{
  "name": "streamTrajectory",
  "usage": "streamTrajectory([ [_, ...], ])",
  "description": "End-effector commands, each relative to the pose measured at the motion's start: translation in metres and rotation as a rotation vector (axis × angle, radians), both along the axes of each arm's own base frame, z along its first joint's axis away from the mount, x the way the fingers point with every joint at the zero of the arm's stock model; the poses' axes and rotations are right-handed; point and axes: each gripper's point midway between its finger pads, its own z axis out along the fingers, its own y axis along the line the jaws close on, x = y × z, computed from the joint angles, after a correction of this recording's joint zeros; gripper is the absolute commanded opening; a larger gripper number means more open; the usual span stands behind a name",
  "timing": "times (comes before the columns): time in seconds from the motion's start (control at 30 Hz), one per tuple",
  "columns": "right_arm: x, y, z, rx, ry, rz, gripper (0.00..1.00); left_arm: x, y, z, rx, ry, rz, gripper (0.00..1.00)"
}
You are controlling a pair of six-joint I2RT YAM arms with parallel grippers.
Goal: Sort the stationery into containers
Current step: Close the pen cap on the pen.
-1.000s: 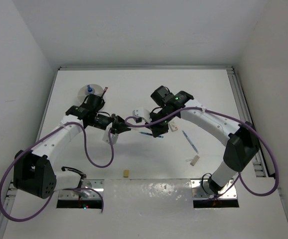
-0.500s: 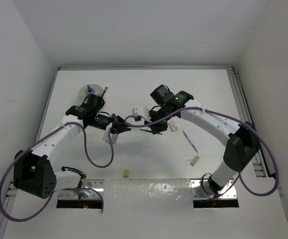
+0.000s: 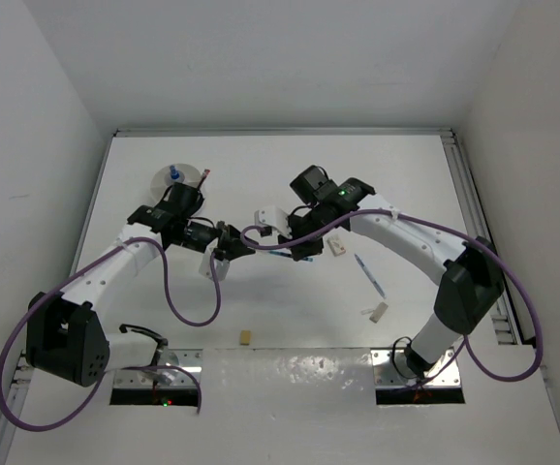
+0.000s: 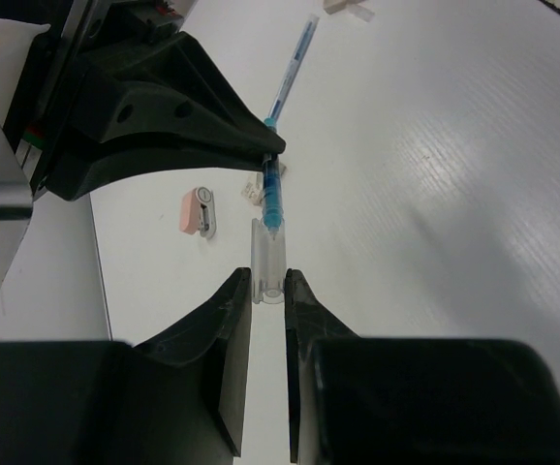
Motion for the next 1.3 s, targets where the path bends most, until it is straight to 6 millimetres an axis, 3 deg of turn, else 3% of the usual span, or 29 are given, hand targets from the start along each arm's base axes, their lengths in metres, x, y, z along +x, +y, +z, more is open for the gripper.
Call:
streamTrajectory([
  [0.0,0.003,0.015,0.010,0.051,-0.031,0.028,0.00,0.002,-0.009,0.028,-0.098,-0.278,-0.114,0.00],
  [0.3,0.007,0.024,0.018,0.087,-0.054,0.022,0.00,0.000,-0.013,0.026,-0.108,-0.263,-0.122,0.00],
  [0.5,0.013,0.033,0.033,0.123,-0.097,0.035,0.00,-0.003,-0.016,0.023,-0.098,-0.233,-0.126,0.00],
  [0.8,0.004,0.026,0.035,0.103,-0.098,0.055,0.00,0.000,-0.012,0.019,-0.065,-0.241,-0.119,0.00],
  [1.0,0.002,0.053,0.043,0.209,-0.089,0.020,0.00,0.002,-0.023,0.026,-0.106,-0.208,-0.117,0.00],
  [1.1,0.003,0.071,0.057,0.300,-0.085,0.031,0.00,0.001,-0.025,0.027,-0.115,-0.212,-0.127,0.00],
  [1.27,0.012,0.085,0.080,0.347,-0.149,0.072,0.00,-0.007,-0.030,0.021,-0.108,-0.200,-0.168,0.00],
])
